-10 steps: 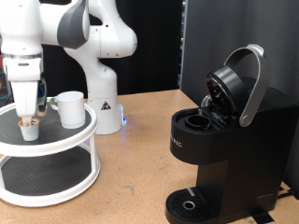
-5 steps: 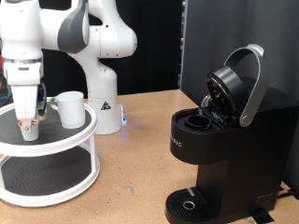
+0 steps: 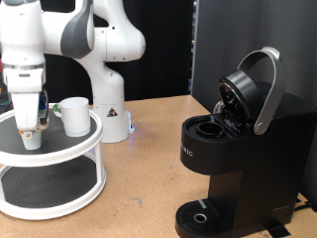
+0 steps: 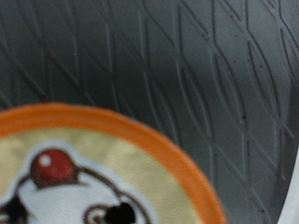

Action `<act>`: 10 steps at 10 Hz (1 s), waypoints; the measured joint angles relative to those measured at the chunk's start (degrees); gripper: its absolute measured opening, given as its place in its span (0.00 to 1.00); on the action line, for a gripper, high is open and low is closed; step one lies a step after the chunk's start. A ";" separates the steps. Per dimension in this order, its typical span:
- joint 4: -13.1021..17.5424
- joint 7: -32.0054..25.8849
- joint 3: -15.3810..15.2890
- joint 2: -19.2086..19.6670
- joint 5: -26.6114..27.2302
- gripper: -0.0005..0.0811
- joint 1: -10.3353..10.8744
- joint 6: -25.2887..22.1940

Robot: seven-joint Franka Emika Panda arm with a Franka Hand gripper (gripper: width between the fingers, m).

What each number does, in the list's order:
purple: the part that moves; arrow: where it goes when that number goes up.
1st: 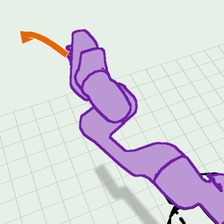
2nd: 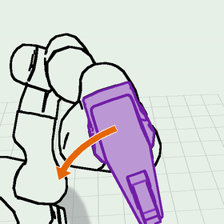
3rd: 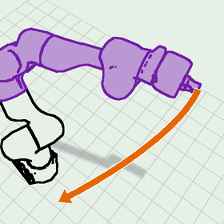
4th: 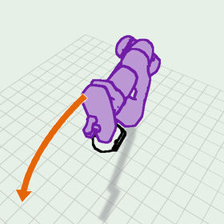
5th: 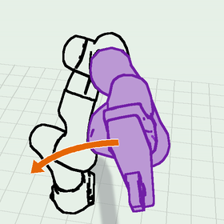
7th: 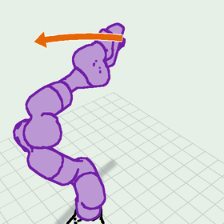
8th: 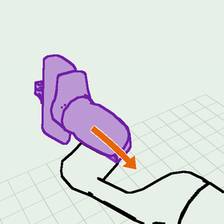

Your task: Make a cup of coffee with the keurig machine

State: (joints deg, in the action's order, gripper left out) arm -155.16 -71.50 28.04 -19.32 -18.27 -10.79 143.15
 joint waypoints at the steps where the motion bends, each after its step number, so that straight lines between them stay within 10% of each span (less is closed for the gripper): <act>1: 0.01 0.02 0.00 0.00 0.08 0.58 0.00 0.00; 10: 8.42 -2.25 -1.69 -9.23 7.78 0.58 1.84 -23.23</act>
State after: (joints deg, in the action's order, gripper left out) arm -146.74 -73.75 26.35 -28.55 -10.49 -8.95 119.91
